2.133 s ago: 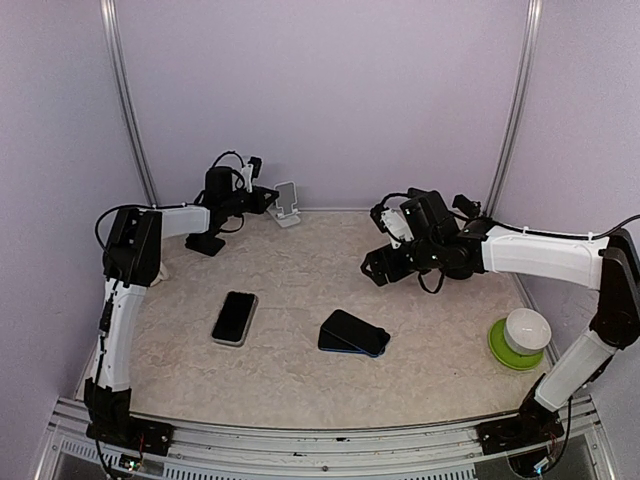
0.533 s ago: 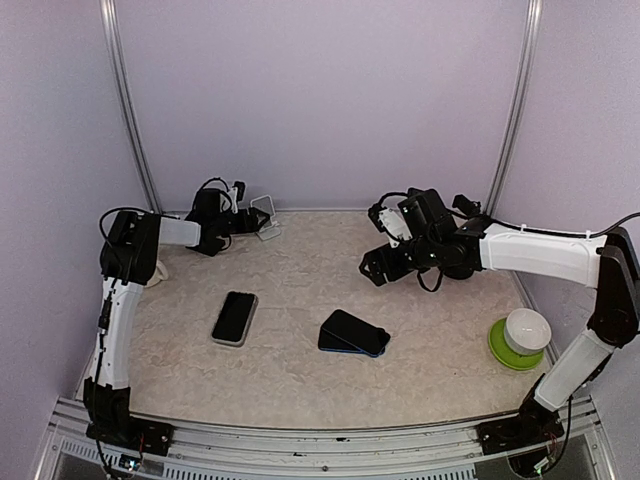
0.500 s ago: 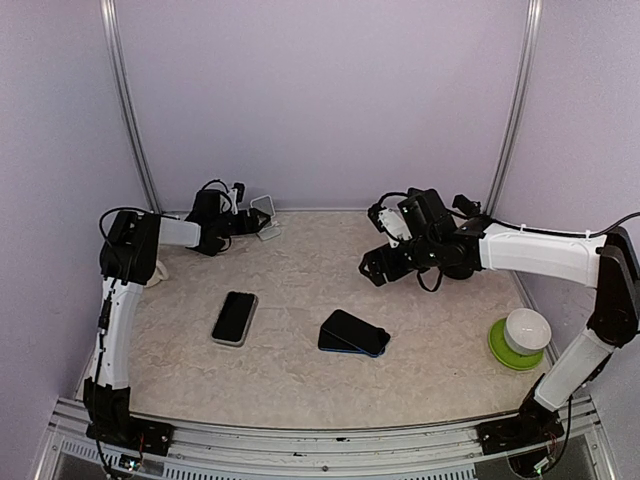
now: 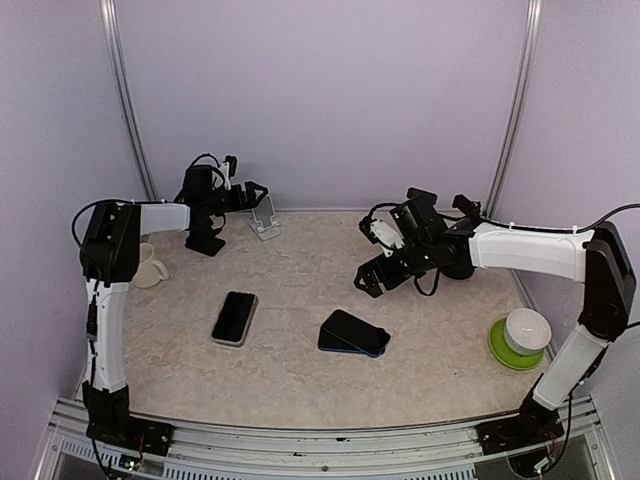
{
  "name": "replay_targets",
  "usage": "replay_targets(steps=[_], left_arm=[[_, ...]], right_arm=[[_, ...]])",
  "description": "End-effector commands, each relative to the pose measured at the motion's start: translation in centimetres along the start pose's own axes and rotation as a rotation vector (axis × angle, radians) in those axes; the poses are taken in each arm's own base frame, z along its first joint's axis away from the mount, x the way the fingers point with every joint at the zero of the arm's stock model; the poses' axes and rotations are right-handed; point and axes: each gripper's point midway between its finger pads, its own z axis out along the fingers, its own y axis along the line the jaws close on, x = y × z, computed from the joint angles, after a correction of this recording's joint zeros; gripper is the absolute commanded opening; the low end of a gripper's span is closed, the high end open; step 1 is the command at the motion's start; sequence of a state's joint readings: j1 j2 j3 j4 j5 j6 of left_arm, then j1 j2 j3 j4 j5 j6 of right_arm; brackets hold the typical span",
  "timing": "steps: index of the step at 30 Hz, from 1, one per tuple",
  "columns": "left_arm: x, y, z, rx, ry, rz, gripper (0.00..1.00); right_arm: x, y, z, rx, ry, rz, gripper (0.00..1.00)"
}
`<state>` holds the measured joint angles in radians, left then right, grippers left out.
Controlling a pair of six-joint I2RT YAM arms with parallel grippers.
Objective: Place the phone on the phone stand
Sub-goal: Place the phone stand at the corner of the board, then move the phone stand to the corner of the board.
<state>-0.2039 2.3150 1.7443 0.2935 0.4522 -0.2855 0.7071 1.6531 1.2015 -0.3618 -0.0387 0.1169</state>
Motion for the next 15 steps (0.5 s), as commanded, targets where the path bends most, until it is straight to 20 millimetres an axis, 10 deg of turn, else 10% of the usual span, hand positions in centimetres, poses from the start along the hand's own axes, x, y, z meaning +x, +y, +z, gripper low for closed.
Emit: replay_targets(steps=[1,15], left_arm=[[-1.2,-1.3,-1.8,-0.073,0.007,-0.006,0.99],[0.1,-7.5,-8.1,-0.293,0.044,0.036,0.99]], right_arm=[[-0.1,0.9,0.1,-0.027,0.010,-0.021,1.00],[0.2,-0.2,-0.2,0.034,0.016,-0.017,1.00]])
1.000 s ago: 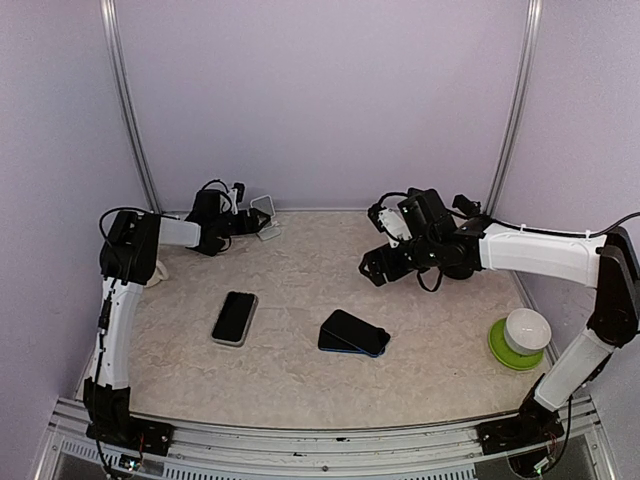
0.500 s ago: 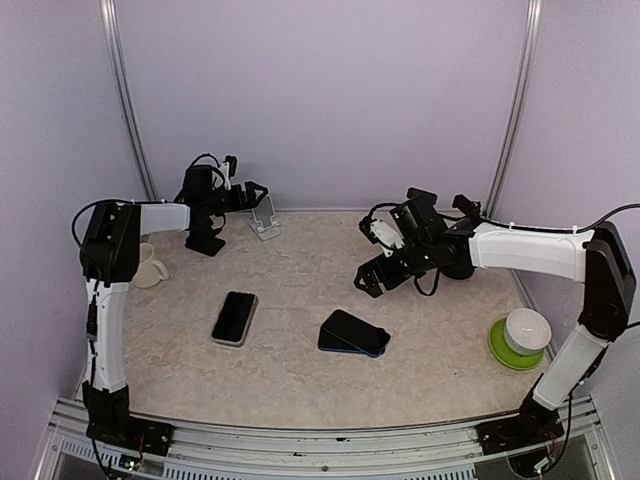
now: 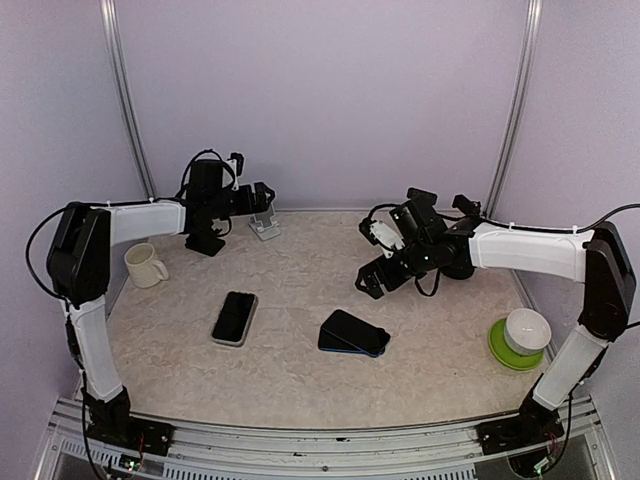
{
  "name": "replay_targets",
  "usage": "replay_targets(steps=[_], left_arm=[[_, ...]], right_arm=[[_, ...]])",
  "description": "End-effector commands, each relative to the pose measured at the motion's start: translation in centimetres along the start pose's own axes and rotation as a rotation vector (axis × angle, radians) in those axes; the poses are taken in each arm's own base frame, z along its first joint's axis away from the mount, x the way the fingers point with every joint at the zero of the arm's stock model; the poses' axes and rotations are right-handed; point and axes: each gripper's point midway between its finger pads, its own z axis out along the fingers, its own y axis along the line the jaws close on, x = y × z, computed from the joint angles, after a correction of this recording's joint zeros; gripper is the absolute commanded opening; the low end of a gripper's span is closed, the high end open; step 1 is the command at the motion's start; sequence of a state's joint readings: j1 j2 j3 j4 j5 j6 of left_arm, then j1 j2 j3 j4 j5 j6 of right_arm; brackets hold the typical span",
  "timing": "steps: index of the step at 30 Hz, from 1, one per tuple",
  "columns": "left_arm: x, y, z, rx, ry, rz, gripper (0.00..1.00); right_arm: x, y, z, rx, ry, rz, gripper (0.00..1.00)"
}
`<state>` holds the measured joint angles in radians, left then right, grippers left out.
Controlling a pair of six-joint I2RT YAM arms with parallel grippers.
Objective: Place the phone on the phone stand
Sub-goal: Move the phone stand to the corner of the board.
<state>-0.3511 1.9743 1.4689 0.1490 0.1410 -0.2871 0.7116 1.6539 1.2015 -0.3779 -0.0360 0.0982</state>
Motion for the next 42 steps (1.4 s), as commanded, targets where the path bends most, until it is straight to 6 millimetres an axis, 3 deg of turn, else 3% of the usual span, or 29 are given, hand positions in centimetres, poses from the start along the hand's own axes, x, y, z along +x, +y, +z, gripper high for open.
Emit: replay_targets(steps=[1,9,12,18,20,21,24,27,33,42], left_arm=[[0.6,-0.4,-3.1,-0.098,0.009,0.020,0.99],[3.0,-0.4,-8.7,-0.115,-0.010,-0.084,0.99],[3.5,1.7,-9.6,-0.224,0.000,-0.092,0.99],[3.9,8.4,-9.0,-0.397,0.066,-0.147,0.99],[3.3,9.9,-8.8,-0.397,0.054,-0.172,0.99],[2.7,11.9,-9.0,-0.424,0.040,-0.198,0.99],[1.5,15.1,-8.7,-0.441,0.031,-0.254,0.99],[1.0,17.5,-8.1,-0.450,0.039,-0.302,0.99],[0.6,19.9,-6.5,-0.458,0.062,-0.296,0.98],[3.5,22.5,-5.3,-0.550,0.196,-0.219,0.93]], right_arm=[[-0.1,-0.6,-0.2,0.046,0.000,0.011,1.00],[0.4,-0.5,-0.2,0.039,-0.007,0.028,1.00],[0.5,-0.4,-0.1,0.035,-0.008,0.028,1.00],[0.4,0.0,0.1,0.014,-0.009,0.031,1.00],[0.5,0.0,0.0,0.014,-0.009,0.031,1.00],[0.5,0.0,0.0,0.015,-0.008,0.031,1.00],[0.7,-0.1,0.0,0.019,-0.001,0.030,1.00],[0.7,-0.2,0.0,0.023,0.001,0.030,1.00],[0.3,-0.2,-0.1,0.024,-0.005,0.024,1.00],[0.2,-0.1,0.1,0.021,-0.005,0.019,1.00]])
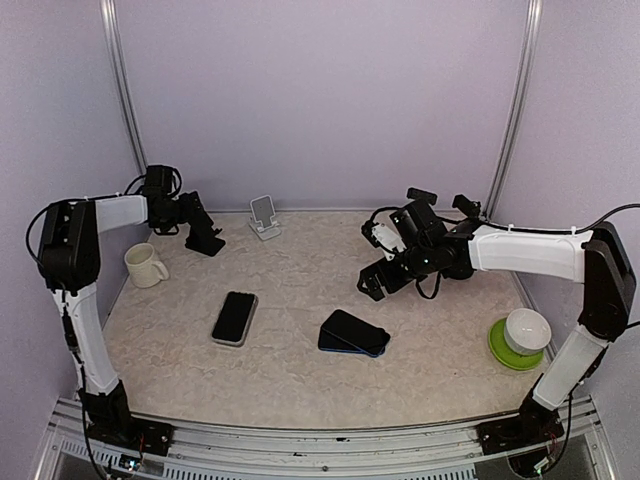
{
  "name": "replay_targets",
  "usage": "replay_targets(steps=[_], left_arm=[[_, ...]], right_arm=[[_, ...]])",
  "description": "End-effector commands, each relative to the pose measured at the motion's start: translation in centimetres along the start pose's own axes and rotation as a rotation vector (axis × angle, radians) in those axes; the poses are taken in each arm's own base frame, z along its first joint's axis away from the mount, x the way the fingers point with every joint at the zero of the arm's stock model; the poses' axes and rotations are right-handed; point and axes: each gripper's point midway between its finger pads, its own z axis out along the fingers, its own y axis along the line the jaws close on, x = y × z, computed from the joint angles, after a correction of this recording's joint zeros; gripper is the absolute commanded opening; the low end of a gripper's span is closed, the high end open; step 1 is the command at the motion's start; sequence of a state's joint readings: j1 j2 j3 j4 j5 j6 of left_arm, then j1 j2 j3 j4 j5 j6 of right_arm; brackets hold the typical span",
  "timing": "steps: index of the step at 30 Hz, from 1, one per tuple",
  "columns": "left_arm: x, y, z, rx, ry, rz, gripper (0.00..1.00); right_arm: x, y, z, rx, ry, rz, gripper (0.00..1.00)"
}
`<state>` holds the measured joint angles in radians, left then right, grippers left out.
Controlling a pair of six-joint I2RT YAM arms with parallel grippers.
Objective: Place the phone on the phone stand
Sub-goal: Move the phone stand to the corner of the board.
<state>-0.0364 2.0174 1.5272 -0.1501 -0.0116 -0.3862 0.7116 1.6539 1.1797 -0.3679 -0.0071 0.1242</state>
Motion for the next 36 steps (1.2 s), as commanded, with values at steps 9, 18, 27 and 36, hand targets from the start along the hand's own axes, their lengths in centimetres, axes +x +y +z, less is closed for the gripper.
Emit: replay_targets(steps=[9,18,27,36], left_arm=[[2.4,3.0,1.8,-0.142,0.098,0.094,0.92],[2.5,4.0,0.8,-0.226,0.101,0.145,0.91],[2.2,4.2,-0.6,-0.256,0.101,0.160,0.91],[2.1,5.1,-1.5,-0.277,0.100,0.158,0.91]], right_arm=[[-0.8,0.5,-0.4,-0.013,-0.019,-0.012,1.00],[-0.6,0.5,-0.3,-0.012,-0.017,-0.010,1.00],[-0.6,0.6,-0.2,-0.018,-0.021,-0.002,1.00],[-0.1,0.6,-0.2,-0.017,-0.016,0.002,1.00]])
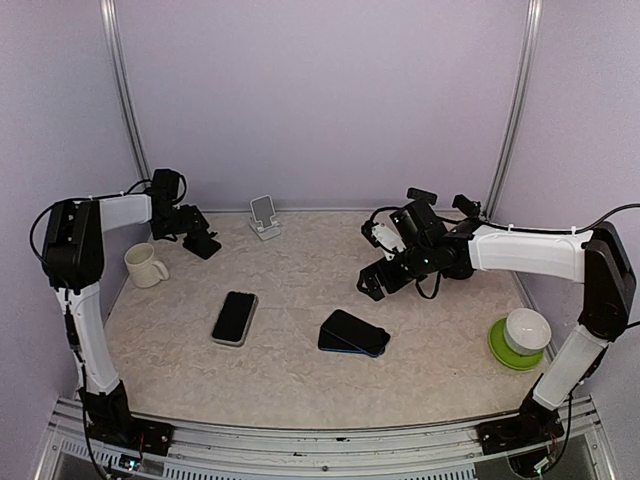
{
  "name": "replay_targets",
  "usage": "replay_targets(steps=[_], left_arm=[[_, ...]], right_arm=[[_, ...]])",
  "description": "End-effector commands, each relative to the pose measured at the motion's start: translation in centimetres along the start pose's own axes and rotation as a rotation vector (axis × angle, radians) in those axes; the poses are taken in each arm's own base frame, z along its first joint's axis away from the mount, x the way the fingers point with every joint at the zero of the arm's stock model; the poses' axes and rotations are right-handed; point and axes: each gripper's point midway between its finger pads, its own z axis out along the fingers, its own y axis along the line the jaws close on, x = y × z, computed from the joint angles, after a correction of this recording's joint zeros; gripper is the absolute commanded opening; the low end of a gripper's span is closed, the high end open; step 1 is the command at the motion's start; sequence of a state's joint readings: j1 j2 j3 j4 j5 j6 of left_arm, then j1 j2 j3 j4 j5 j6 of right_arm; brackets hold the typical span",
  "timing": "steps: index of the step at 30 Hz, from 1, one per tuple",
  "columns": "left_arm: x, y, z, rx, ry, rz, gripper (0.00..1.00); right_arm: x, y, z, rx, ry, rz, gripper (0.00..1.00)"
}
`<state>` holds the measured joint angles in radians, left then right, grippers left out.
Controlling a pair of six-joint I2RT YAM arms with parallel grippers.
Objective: Place the phone on the phone stand
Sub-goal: Move the phone stand to the corner of the board.
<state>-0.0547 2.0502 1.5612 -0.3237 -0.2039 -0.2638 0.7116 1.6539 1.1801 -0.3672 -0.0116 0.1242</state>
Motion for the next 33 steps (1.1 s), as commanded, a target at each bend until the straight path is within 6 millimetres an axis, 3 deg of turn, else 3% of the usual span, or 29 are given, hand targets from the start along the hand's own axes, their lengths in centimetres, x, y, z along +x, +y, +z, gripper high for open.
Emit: replay_targets(steps=[1,9,19,24,29,33], left_arm=[[-0.4,2.0,-1.5,-0.056,-0.005,0.002,0.91],[-0.6,2.9,-1.7,-0.053,-0.006,-0.017,0.91],[-0.8,-0.9,-2.0,0.102,-0.011,-0.011,0.91],[-1.1,-0.6,-2.5,0.075,-0.023,-0.013,0.92],[-2.4,0.1,-4.1,0.044,-0.069,-0.039,0.96],[-3.8,-0.1,-6.8,0.056,-0.134,-0.058,0.98]], right_arm=[[-0.1,0.5,-0.3,-0.013,-0.018,0.002,1.00],[0.0,0.4,-0.4,-0.011,-0.021,0.005,1.00],[0.0,0.5,-0.2,-0.013,-0.020,0.006,1.00],[0.0,0.5,-0.2,-0.013,-0.018,0.006,1.00],[0.0,0.5,-0.1,-0.016,-0.017,0.009,1.00],[-0.1,0.6,-0.1,-0.019,-0.018,0.011,1.00]])
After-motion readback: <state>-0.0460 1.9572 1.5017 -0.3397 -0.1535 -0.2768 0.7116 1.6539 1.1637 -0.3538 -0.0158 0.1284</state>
